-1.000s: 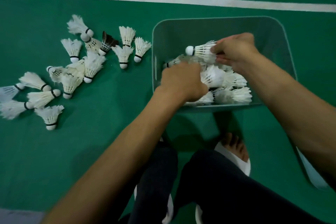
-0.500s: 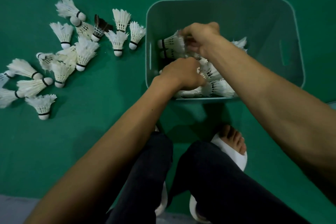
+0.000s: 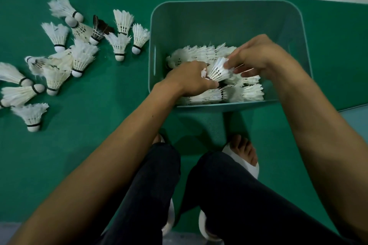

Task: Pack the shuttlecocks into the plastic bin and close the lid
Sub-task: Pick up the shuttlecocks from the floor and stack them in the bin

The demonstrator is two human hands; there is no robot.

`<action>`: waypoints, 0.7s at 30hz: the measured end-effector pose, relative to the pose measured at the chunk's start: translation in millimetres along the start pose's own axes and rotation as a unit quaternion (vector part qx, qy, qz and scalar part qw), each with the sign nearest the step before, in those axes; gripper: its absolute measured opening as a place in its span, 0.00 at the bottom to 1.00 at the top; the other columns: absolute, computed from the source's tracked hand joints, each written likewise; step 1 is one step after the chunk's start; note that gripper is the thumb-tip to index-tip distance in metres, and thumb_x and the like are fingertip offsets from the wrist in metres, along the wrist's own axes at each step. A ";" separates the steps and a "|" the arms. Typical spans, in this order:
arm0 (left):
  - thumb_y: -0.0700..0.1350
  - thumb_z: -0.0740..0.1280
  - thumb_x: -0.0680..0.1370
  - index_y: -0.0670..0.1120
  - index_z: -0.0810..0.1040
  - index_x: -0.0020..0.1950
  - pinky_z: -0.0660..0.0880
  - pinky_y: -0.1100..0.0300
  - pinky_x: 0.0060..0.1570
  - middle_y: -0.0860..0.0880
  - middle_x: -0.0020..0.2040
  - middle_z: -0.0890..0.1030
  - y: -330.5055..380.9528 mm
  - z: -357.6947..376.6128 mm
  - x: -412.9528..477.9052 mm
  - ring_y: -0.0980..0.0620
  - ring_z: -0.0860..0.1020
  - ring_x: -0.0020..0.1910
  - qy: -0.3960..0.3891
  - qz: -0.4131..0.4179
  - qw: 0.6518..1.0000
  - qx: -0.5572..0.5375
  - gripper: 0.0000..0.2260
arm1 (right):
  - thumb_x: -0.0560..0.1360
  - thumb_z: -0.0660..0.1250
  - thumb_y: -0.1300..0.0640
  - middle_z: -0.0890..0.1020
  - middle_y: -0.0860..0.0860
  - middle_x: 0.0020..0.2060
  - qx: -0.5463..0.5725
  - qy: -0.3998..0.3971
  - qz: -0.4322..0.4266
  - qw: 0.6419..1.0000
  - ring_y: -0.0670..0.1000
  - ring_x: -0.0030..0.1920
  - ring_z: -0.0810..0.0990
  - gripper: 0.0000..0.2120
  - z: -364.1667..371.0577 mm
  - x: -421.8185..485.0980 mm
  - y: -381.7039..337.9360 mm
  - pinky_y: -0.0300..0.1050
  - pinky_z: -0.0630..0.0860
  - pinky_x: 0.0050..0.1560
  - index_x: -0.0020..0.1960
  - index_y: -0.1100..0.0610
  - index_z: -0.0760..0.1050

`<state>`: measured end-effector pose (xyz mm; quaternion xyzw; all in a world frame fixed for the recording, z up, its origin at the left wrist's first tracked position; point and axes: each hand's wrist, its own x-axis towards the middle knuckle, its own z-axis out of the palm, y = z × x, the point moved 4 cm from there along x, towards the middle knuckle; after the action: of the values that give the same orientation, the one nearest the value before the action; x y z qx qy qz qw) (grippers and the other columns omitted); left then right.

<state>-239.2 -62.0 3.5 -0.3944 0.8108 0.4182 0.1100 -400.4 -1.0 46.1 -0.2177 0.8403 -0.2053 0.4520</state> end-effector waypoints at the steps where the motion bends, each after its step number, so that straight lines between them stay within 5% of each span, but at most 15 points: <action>1: 0.64 0.75 0.72 0.51 0.74 0.55 0.74 0.53 0.47 0.51 0.50 0.79 -1.7 -1.2 -1.1 0.46 0.78 0.52 -0.002 -0.002 1.000 0.001 0.22 | 0.69 0.78 0.67 0.86 0.60 0.44 0.014 0.023 -0.003 1.000 0.51 0.34 0.80 0.08 -4.2 3.3 -1.5 0.44 0.76 0.37 0.46 0.65 0.82; 5: 0.57 0.82 0.67 0.44 0.64 0.71 0.75 0.48 0.55 0.44 0.66 0.76 -7.0 1.6 -4.7 0.42 0.76 0.59 -0.058 -0.036 0.997 0.032 0.41 | 0.65 0.82 0.61 0.87 0.57 0.42 0.036 0.126 -0.033 0.991 0.52 0.37 0.83 0.13 -13.2 16.9 -12.2 0.44 0.75 0.32 0.46 0.64 0.84; 11: 0.51 0.78 0.72 0.39 0.76 0.57 0.80 0.47 0.49 0.41 0.52 0.81 -3.5 9.6 -3.2 0.43 0.81 0.47 -0.125 -0.046 0.987 0.089 0.22 | 0.61 0.84 0.59 0.87 0.55 0.35 0.031 0.087 -0.084 0.992 0.50 0.28 0.81 0.13 31.7 23.4 -35.9 0.40 0.73 0.27 0.41 0.63 0.86; 15: 0.53 0.77 0.73 0.45 0.72 0.53 0.82 0.51 0.43 0.46 0.47 0.79 -6.3 9.8 -4.9 0.48 0.80 0.40 -0.138 -0.073 0.985 0.079 0.19 | 0.63 0.82 0.60 0.86 0.51 0.33 -0.032 0.098 -0.135 0.985 0.46 0.35 0.85 0.09 60.4 26.3 -49.7 0.45 0.84 0.36 0.41 0.61 0.86; 21: 0.53 0.76 0.74 0.42 0.75 0.64 0.78 0.57 0.35 0.44 0.51 0.83 -2.5 7.1 -9.2 0.48 0.81 0.38 -0.134 -0.079 0.985 0.077 0.24 | 0.64 0.70 0.59 0.86 0.52 0.37 -0.140 0.141 -0.257 0.946 0.54 0.42 0.85 0.07 102.2 23.8 -73.1 0.49 0.83 0.44 0.40 0.58 0.85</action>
<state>-232.3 -52.4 2.3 -0.3881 0.7845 0.3940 0.2805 -312.2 -89.4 17.9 -0.4559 0.8316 -0.2230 0.2257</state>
